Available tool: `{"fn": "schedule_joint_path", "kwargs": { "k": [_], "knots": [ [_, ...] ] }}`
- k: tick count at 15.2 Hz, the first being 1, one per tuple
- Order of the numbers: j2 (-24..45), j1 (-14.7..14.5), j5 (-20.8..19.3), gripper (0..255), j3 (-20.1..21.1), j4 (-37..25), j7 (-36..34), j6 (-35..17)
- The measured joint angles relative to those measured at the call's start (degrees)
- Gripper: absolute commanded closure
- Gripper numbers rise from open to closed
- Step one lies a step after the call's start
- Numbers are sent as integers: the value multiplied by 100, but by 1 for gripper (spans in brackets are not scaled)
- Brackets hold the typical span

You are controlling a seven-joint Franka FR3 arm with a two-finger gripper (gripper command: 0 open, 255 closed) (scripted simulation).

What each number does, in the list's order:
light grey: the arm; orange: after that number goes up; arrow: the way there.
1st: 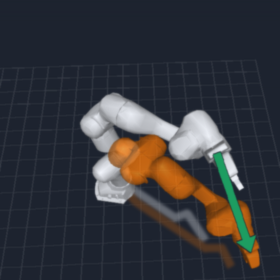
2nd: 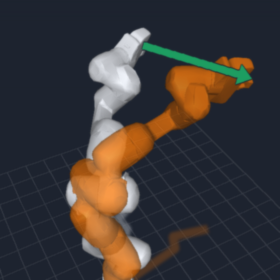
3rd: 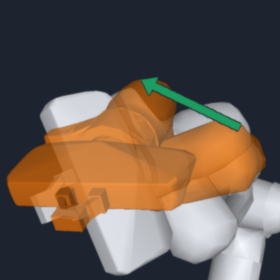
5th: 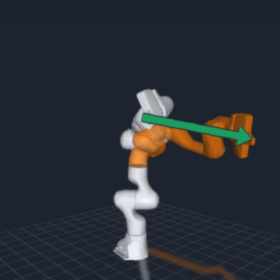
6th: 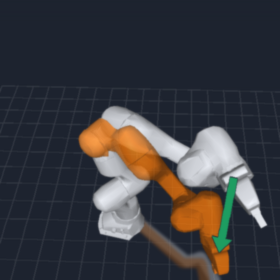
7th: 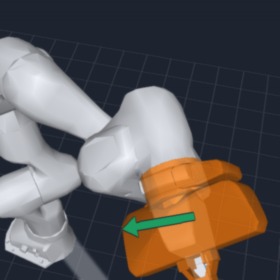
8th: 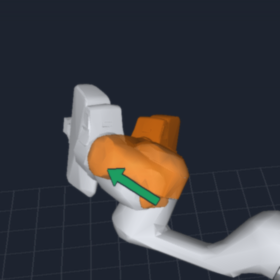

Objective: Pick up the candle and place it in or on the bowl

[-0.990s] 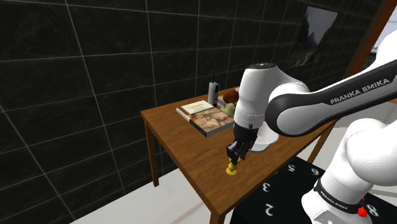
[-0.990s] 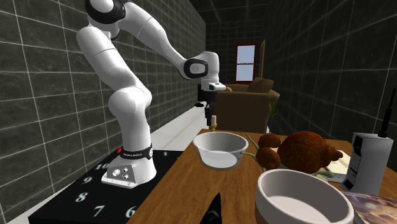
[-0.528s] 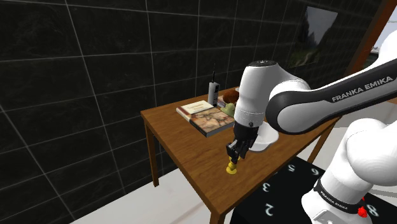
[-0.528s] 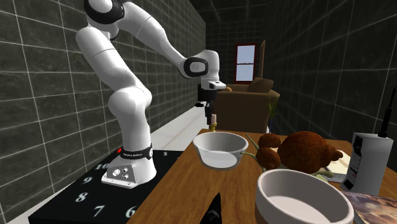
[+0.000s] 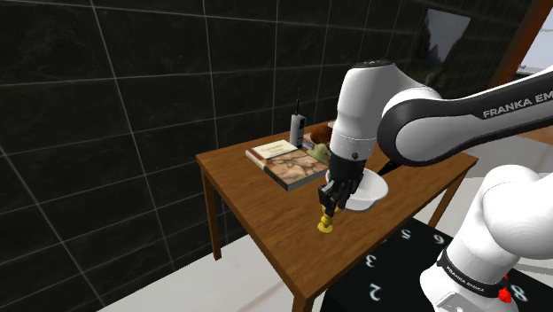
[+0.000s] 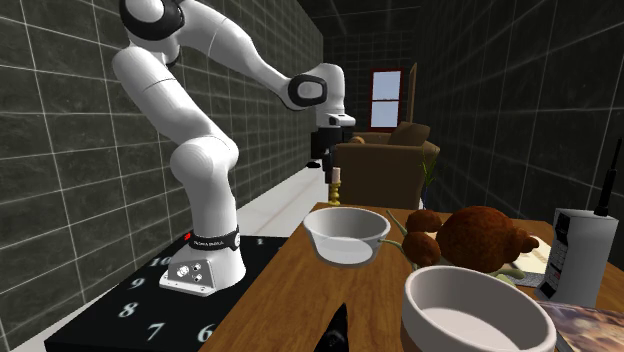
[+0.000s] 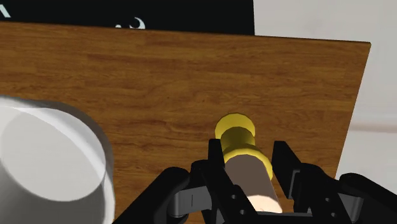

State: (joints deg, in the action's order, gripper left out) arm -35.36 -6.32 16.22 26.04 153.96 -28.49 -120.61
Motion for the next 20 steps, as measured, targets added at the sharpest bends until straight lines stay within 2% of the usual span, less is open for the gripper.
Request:
{"fn": "schedule_joint_path", "kwargs": {
  "k": [20],
  "knots": [
    [-428, 72, -267, 255, -387, -1237, -9, 1664]
  ]
}}
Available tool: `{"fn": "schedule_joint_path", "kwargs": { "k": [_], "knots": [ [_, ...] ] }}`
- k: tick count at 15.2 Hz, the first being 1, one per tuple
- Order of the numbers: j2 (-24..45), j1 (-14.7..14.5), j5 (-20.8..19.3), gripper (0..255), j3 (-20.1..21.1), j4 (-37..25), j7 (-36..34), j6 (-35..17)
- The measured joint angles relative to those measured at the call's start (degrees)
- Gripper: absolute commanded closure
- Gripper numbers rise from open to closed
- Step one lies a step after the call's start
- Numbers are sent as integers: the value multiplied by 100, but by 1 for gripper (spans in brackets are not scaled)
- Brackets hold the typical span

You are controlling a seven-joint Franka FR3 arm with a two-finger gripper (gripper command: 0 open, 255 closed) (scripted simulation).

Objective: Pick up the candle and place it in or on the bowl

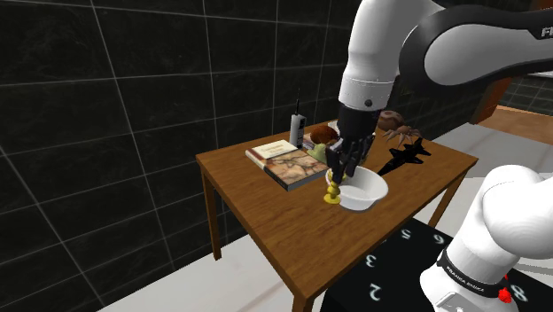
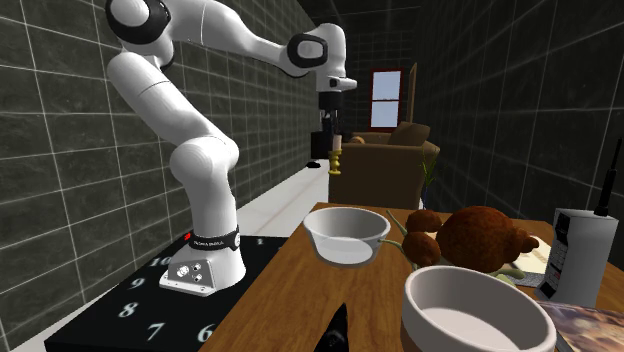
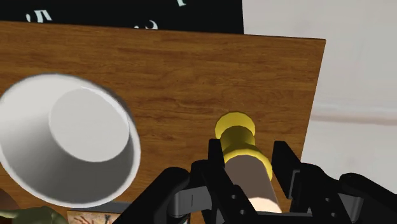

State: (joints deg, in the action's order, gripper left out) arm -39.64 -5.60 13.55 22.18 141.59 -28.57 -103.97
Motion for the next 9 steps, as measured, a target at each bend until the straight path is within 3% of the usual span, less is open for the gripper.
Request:
{"fn": "schedule_joint_path", "kwargs": {
  "k": [9],
  "knots": [
    [-361, 399, -595, 255, -1018, 207, 1073, 263]
  ]
}}
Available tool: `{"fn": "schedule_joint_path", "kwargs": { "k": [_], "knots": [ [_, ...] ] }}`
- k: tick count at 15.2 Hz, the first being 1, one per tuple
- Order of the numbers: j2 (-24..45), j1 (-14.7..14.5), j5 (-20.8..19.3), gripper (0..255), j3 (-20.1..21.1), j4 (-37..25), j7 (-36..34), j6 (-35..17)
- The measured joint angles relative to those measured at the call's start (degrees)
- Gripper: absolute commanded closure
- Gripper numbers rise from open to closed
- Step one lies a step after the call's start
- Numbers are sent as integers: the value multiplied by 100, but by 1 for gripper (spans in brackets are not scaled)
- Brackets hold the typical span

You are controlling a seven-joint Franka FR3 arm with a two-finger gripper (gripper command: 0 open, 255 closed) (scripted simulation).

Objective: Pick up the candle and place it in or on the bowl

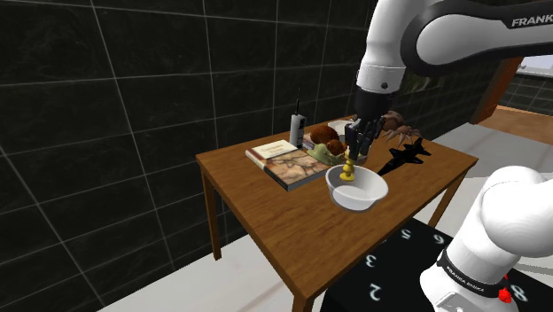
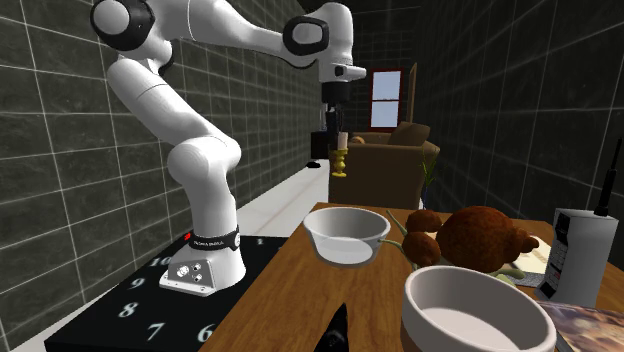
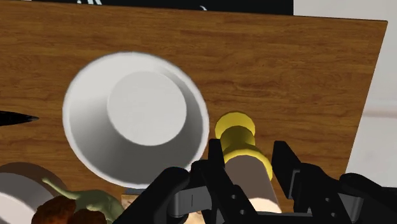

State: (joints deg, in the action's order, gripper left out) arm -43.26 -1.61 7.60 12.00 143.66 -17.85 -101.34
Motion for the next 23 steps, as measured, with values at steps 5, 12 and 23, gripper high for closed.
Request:
{"fn": "schedule_joint_path", "kwargs": {
  "k": [5, 12, 23],
  "knots": [
    [-9, 311, -435, 255, -637, -30, 695, 67],
    [100, 609, -845, 255, -1236, -4, 1360, -58],
    [204, 622, -867, 255, -1261, 754, 1373, -918]
  ]
}}
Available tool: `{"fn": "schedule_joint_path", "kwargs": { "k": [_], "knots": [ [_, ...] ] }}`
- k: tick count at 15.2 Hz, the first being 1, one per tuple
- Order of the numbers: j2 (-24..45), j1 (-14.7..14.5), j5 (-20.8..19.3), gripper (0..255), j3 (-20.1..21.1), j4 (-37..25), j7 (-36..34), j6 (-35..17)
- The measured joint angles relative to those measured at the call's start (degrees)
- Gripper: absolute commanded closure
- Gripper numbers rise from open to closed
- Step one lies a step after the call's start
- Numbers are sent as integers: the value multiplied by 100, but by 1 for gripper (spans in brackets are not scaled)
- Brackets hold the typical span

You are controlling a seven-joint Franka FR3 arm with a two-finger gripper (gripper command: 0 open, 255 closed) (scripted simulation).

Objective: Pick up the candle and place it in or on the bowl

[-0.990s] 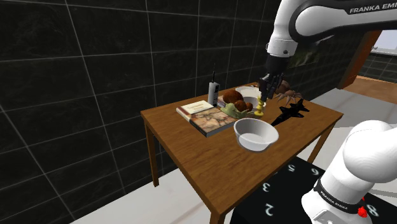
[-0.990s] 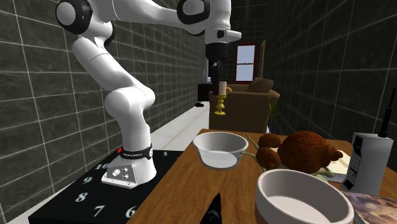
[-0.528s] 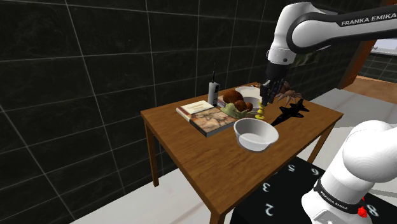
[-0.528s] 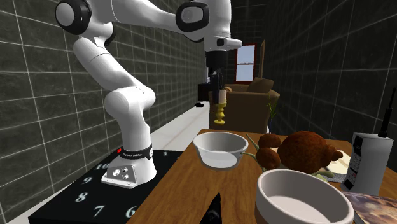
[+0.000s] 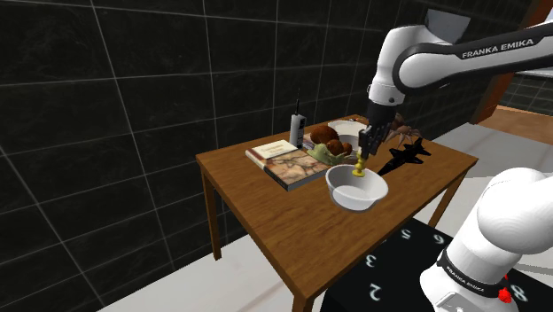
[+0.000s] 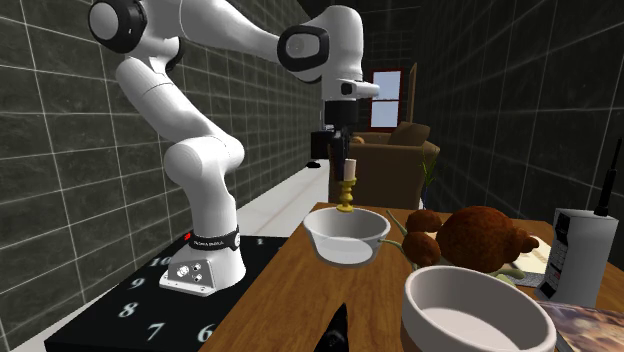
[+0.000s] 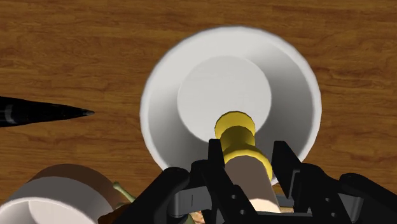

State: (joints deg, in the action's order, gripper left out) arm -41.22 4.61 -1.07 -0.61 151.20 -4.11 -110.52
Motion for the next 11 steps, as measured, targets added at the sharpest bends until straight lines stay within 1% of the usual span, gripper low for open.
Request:
{"fn": "schedule_joint_path", "kwargs": {
  "k": [4, 11],
  "knots": [
    [81, 3, -7, 255, -6, 283, 0, -363],
    [88, 2, -5, 255, -4, 340, -3, -431]
  ]
}}
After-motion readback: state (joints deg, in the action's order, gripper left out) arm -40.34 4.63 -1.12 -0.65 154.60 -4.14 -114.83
